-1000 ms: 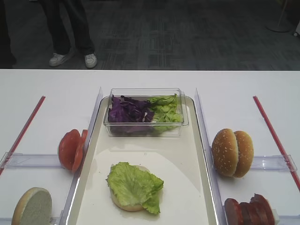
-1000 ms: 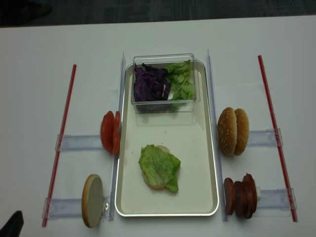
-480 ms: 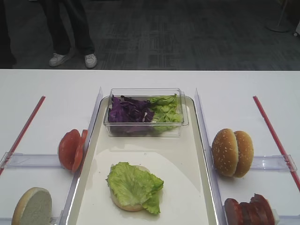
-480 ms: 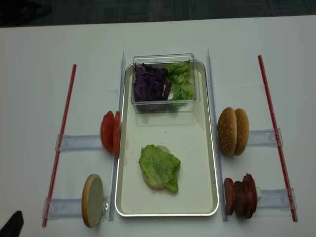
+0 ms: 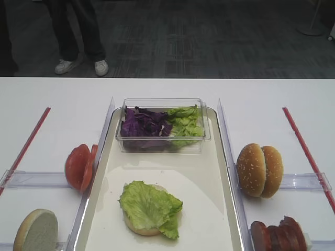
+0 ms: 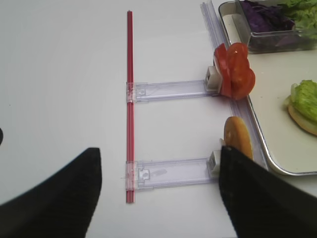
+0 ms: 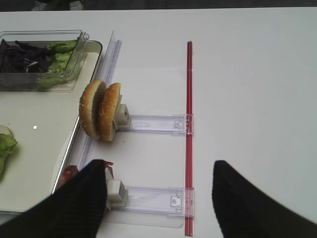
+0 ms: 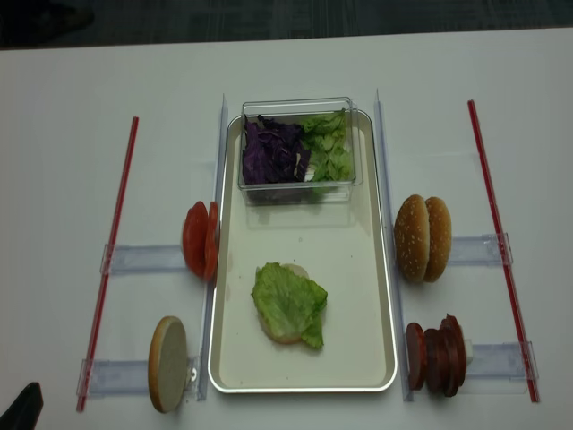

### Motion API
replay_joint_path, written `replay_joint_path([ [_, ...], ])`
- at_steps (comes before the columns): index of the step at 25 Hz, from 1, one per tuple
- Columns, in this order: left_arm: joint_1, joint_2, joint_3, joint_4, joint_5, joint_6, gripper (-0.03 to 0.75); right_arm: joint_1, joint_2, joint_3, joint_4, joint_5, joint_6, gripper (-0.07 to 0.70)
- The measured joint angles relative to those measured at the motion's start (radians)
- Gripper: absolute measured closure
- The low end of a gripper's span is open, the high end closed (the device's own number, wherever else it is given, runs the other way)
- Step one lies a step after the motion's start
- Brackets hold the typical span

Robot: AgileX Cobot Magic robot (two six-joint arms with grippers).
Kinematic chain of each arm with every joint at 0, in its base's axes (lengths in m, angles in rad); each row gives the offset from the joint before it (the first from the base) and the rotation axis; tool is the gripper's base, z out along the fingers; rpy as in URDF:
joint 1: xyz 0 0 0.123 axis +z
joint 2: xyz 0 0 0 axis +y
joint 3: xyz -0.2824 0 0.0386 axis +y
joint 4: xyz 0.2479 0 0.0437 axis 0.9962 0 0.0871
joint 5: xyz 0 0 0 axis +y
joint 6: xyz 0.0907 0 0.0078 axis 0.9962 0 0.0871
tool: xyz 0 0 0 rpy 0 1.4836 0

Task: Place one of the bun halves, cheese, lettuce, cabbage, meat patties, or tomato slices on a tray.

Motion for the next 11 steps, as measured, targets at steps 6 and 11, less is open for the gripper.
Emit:
replay_joint_path([
  [6,0.000,0.000,0.000,0.000,0.000,0.000,0.240,0.000,0.000,0.000,0.000,0.000,0.000,0.145],
  [11,0.000,0.000,0.000,0.000,0.000,0.000,0.240,0.000,0.000,0.000,0.000,0.000,0.000,0.145],
])
